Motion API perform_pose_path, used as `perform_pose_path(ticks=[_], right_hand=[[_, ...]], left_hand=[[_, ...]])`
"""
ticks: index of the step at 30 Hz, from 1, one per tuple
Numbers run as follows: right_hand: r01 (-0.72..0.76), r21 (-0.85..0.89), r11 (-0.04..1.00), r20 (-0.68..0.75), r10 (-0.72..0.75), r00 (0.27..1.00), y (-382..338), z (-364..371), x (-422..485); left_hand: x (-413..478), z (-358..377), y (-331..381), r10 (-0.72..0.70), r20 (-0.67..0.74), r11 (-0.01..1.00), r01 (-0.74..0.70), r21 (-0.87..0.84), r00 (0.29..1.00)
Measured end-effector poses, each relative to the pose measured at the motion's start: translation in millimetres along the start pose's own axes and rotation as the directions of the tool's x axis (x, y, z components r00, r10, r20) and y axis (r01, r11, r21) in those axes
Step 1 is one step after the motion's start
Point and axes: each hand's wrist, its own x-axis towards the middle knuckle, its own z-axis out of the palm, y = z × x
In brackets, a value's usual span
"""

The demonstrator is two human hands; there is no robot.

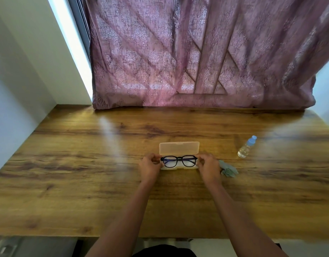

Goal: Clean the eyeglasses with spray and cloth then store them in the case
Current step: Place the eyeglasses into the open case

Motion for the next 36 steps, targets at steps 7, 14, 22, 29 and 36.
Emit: perform_pose_path(ticks=[7, 14, 22, 29, 36], right_hand=[[-0.037, 0.028, 0.999, 0.055, 0.036, 0.998, 2, 0, 4], [-0.168, 0.139, 0.976, 0.115, 0.153, 0.982, 2, -5, 10], [-0.185, 0.144, 0.972, 0.176, 0.159, 0.972, 3, -10, 21], [-0.201, 0.193, 0.96, 0.209, 0.16, 0.965, 22, -35, 34], [-0.286, 0.163, 0.944, 0.014, 0.288, 0.958, 58, -69, 32]], left_hand=[[0, 1, 0, -0.004, 0.005, 1.0, 0.004, -0.016, 1.0], [0, 4, 1, -0.007, -0.036, 1.0, 0.006, -0.018, 0.999], [-1, 17, 26, 0.085, -0.108, 0.974, -0.06, 0.216, 0.99], [-11, 50, 64, 0.28, -0.073, 0.927, -0.25, 0.28, 0.957], [-47, 112, 92, 0.44, 0.118, 0.867, -0.456, 0.202, 0.89]])
